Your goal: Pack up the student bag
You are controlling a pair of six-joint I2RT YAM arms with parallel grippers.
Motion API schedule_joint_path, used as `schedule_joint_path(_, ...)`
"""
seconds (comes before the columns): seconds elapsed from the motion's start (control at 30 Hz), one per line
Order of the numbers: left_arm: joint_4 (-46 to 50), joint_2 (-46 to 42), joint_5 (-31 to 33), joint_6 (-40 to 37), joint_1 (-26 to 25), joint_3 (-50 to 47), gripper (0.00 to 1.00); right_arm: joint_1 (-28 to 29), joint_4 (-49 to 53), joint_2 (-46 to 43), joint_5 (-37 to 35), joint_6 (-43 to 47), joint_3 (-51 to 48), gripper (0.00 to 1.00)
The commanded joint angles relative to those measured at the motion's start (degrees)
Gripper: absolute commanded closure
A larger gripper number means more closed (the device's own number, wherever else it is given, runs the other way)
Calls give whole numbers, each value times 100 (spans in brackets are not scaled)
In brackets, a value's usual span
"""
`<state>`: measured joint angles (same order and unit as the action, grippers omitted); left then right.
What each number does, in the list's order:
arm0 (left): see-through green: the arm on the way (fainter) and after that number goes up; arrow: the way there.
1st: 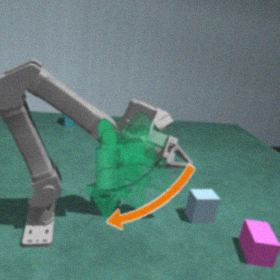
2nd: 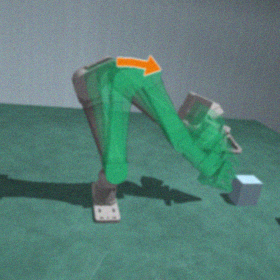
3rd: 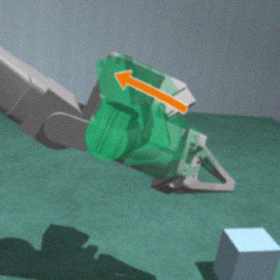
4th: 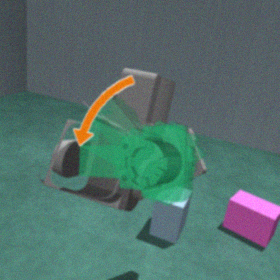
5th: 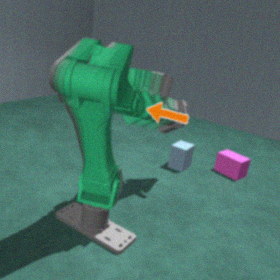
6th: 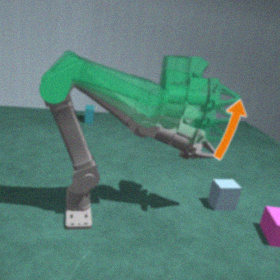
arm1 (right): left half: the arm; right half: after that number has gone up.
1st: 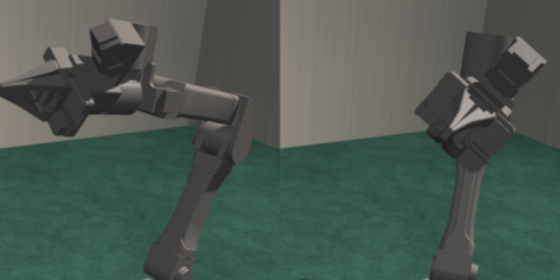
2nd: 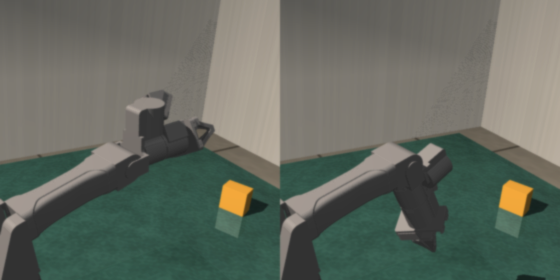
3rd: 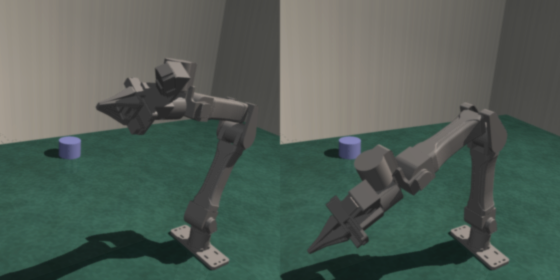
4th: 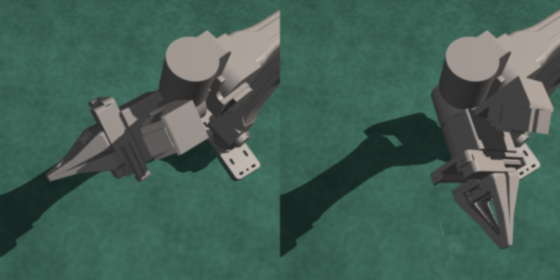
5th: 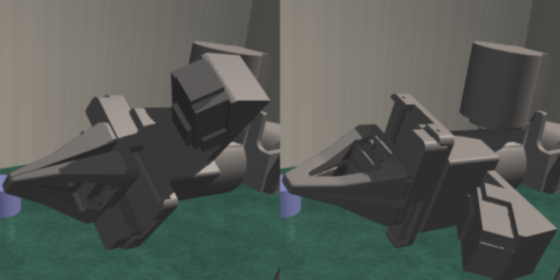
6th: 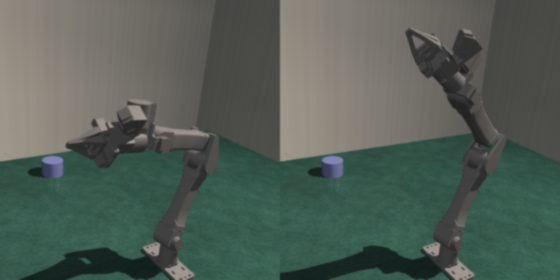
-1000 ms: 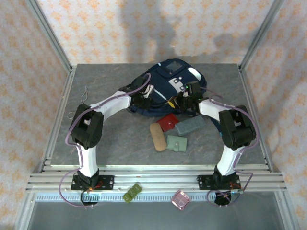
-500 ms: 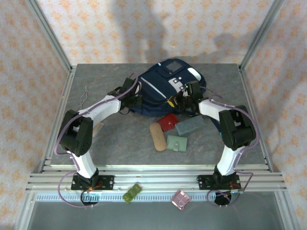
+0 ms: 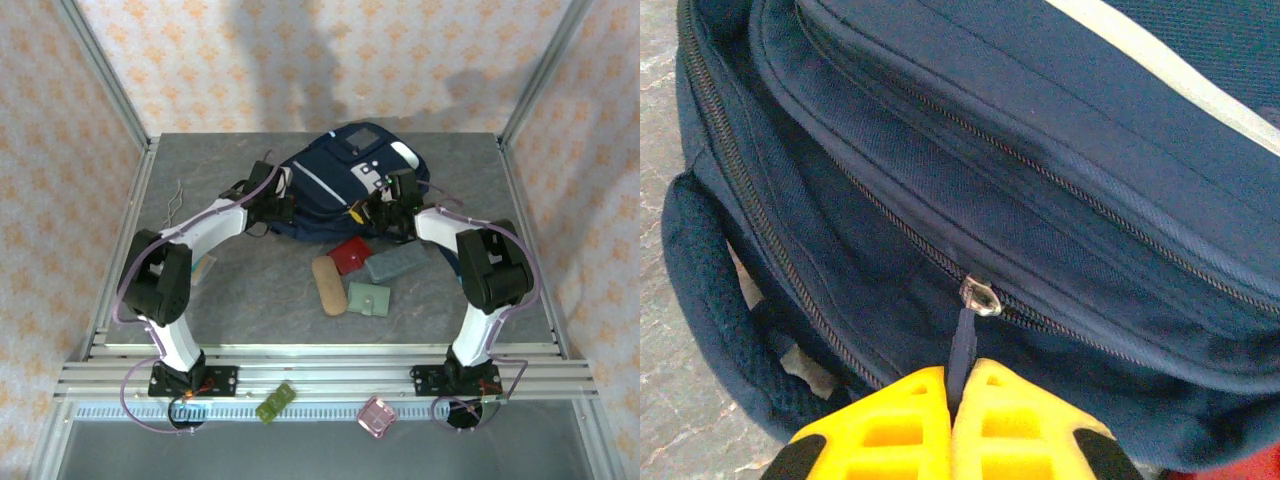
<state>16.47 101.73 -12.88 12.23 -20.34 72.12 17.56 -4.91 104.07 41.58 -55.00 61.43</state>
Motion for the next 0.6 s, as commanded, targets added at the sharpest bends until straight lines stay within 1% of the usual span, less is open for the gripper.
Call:
schedule_joint_path(0.0,339,268,76,160,100,308,97,-182,-318,-194,-467,25,-65,100)
schedule_joint_path(0.1,165,224,49,175,113,274,77,-179,-318,-212,-467,23,-95,100)
schedule_joint_path(0.13,176,239,34,162,109,316,71,-181,-327,-212,-467,25,-96,100)
schedule_joint_path(0.2,241,300,-2,122,109,423,65,-177,-327,-203,-466,25,-96,100)
schedule_joint_path(0.3,278,352,-28,69,115,521,56,-174,-335,-194,-467,16,-87,100)
schedule_joint_path(0.47,380,451,-4,-11,119,643,52,-177,-335,-194,-458,3,-96,100)
schedule_joint_path(0.57,414,494,196,-110,118,659,47,-177,-353,-195,-451,15,-105,100)
